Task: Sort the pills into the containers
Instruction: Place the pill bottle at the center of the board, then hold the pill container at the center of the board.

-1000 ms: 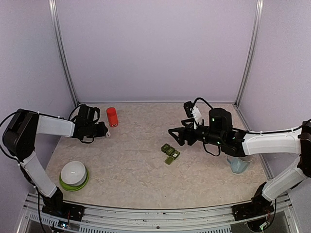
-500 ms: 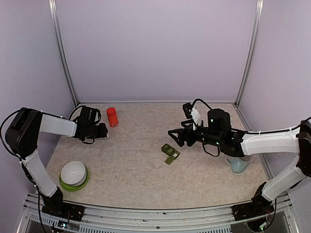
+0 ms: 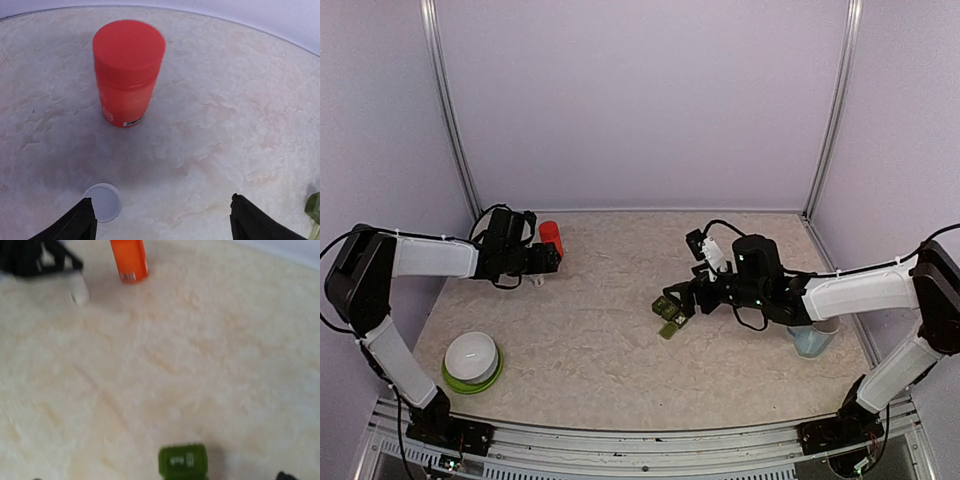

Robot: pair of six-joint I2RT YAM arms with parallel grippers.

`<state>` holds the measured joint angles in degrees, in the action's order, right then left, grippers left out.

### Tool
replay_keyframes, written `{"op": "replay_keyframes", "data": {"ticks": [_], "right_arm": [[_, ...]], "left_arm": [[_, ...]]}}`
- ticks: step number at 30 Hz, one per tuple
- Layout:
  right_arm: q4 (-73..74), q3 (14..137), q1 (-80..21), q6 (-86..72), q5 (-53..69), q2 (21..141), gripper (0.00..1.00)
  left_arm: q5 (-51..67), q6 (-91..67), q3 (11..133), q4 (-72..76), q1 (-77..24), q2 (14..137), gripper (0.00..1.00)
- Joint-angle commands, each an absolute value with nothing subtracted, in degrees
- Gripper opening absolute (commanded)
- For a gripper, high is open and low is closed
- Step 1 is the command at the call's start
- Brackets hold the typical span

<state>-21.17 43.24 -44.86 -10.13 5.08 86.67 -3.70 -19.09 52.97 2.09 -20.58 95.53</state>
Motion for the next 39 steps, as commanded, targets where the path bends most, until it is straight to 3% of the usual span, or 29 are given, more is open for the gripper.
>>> {"op": "replay_keyframes", "data": {"ticks": [1,5,24,39], "right_arm": [[-17.95,43.86,-44.38,-8.51,4.03,88.6,1.0],[-16.27,43.77,-44.55,-7.51,2.11,90.4,1.0],[-7.02,43.6,-46.12,-7.72,-7.71,94.03,1.0],[-4.7,44.22,-45.61,-10.4,-7.24,96.96,0.93]], "left_arm": [[-1.6,-18.76,56.88,0.96,-24.28,93.41,0.93],[0.68,-19.11,60.33,0.41,-28.21,95.48,0.99],[15.24,-16.44,80.15,-0.42,-40.64,116.1,0.99],[27.89,-16.3,79.95,5.59,-42.14,123.19,0.88]]}}
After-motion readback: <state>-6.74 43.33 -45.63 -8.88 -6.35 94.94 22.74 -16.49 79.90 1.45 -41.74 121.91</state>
